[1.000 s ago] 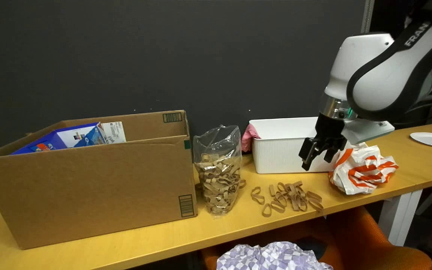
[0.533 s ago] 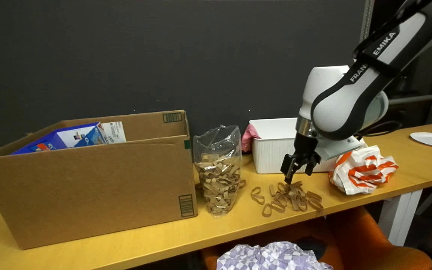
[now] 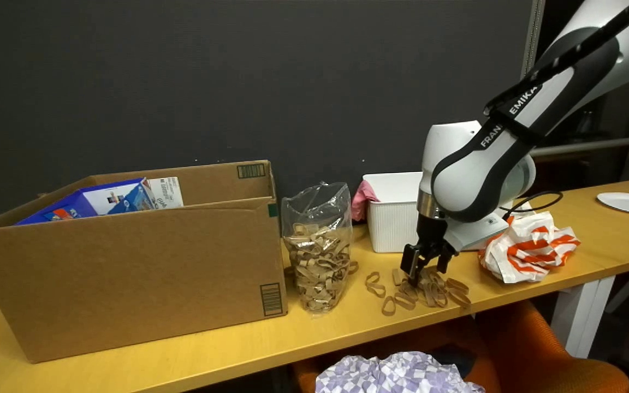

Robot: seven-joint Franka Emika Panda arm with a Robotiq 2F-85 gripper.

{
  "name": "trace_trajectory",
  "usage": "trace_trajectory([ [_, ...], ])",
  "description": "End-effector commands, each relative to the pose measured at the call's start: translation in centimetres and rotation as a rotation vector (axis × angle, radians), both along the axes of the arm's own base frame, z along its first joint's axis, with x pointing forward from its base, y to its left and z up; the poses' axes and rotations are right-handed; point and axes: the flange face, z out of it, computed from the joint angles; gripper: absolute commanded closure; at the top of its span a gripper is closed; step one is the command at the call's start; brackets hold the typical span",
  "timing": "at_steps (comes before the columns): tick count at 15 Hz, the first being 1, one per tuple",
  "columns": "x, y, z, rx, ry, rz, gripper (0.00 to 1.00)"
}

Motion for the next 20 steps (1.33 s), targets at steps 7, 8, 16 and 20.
trace_trajectory([
  [7,1.9,0.3,-2.1,0.021,0.026,0.008,0.56],
  [8,2.0,0.3,-2.3,0.02,0.025,0.006,0.65],
  [16,2.7,0.0,1.0,0.032,0.004,-0.032,1.0],
  [20,3.1,0.8,7.6,0.013,-0.013,-0.064,0.98],
])
